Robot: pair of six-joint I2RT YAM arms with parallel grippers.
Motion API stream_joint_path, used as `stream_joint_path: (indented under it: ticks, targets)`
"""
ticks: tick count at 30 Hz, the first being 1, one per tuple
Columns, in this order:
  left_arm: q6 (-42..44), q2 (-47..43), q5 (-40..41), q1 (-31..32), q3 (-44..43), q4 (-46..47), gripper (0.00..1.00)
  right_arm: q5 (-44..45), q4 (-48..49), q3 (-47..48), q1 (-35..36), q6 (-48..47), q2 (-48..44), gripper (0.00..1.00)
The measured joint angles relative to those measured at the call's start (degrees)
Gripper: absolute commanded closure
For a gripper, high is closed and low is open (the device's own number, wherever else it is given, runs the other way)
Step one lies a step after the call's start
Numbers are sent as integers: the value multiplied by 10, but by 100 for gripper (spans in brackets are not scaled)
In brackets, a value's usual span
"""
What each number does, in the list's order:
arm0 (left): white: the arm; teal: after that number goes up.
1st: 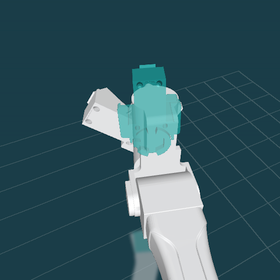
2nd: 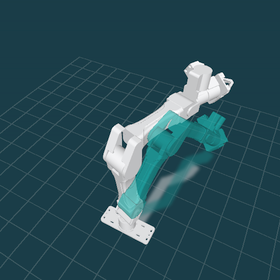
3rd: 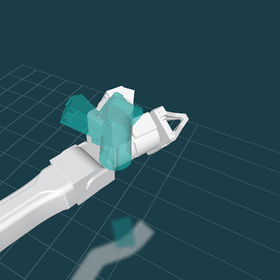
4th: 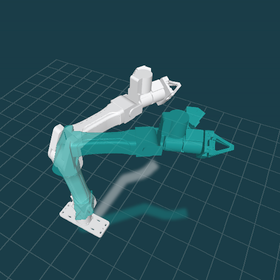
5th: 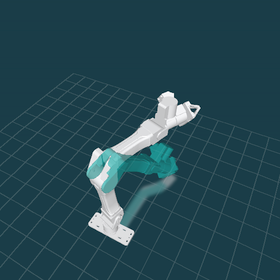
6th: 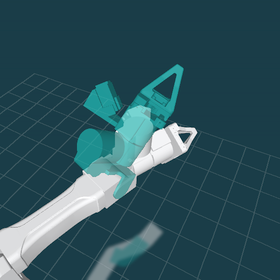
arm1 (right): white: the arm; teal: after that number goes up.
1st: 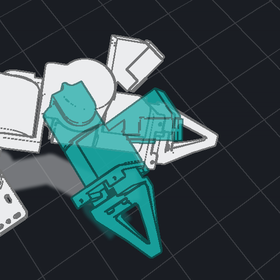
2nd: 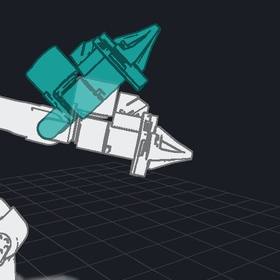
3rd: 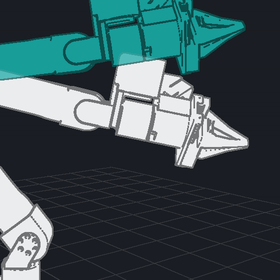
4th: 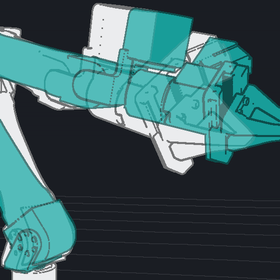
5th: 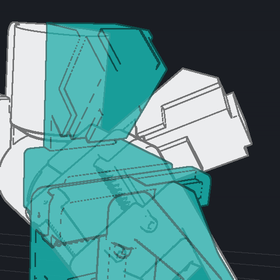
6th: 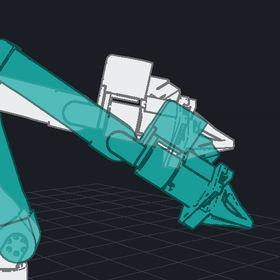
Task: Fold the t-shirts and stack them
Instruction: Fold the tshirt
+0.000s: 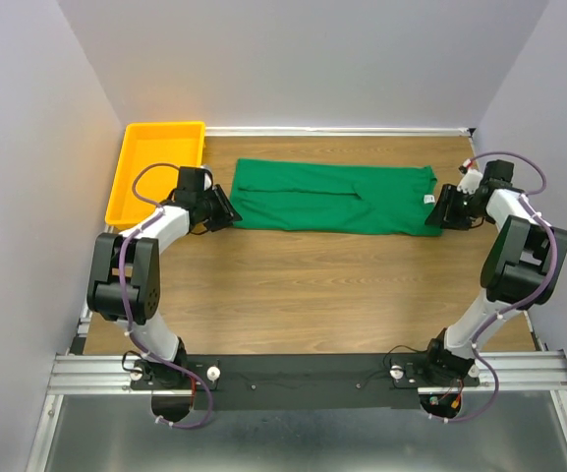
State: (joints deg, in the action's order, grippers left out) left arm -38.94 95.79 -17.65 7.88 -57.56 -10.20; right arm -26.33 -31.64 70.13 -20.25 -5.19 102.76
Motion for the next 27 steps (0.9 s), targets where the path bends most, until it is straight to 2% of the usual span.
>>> stream_joint_path:
  ticks: [11, 18, 27]
  targets:
    - [-15, 20, 8, 0, -1, 11, 56, -5, -2, 1, -1, 7, 19, 48]
    - [-22, 44, 46, 0, -18, 2, 53, -6, -2, 1, -5, 7, 19, 48]
    - [-31, 54, 79, 0, -22, -9, 55, -12, -3, 12, -8, 7, 27, 51]
